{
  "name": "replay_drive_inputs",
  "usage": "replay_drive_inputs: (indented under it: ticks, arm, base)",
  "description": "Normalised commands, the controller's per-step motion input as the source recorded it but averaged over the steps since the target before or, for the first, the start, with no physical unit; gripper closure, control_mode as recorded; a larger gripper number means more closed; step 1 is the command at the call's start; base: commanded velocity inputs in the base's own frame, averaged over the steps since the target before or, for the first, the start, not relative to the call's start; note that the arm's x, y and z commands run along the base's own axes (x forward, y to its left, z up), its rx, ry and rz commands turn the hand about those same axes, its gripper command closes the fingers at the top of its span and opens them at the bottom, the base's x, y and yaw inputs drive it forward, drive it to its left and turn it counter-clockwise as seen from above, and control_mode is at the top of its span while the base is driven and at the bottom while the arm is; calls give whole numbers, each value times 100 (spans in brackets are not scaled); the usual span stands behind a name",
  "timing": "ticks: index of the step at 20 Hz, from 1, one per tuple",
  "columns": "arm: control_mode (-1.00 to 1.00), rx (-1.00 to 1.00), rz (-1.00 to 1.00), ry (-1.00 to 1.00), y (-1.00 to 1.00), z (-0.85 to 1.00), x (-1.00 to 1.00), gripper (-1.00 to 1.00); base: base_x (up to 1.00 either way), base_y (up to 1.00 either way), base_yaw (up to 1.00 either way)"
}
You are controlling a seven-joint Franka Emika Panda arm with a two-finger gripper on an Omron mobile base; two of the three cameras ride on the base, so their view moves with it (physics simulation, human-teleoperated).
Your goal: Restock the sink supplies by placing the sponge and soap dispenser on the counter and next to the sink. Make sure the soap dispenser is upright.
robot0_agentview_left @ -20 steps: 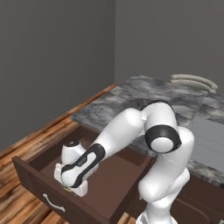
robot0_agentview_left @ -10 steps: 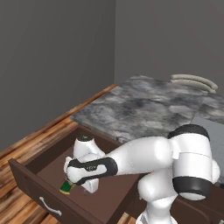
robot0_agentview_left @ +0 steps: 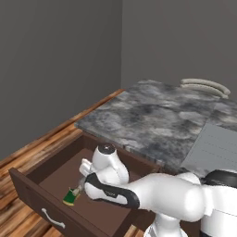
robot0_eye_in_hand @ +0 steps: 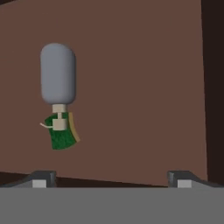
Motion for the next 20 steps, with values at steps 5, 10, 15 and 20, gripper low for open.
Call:
replay_drive_inputs:
  ticks: [5, 10, 15, 20]
  arm:
    - [-100, 0, 0, -1, 0, 4, 56, -100]
    - [-100, 1, 2, 7, -2, 0, 49, -100]
    - [-100, 0, 10, 10, 0, -4, 32, -100]
    - [-100, 0, 2, 1, 0, -19, 22, -100]
  base:
    - [0, 0, 0]
    - [0, 0, 0]
    - [0, 0, 0]
    - [0, 0, 0]
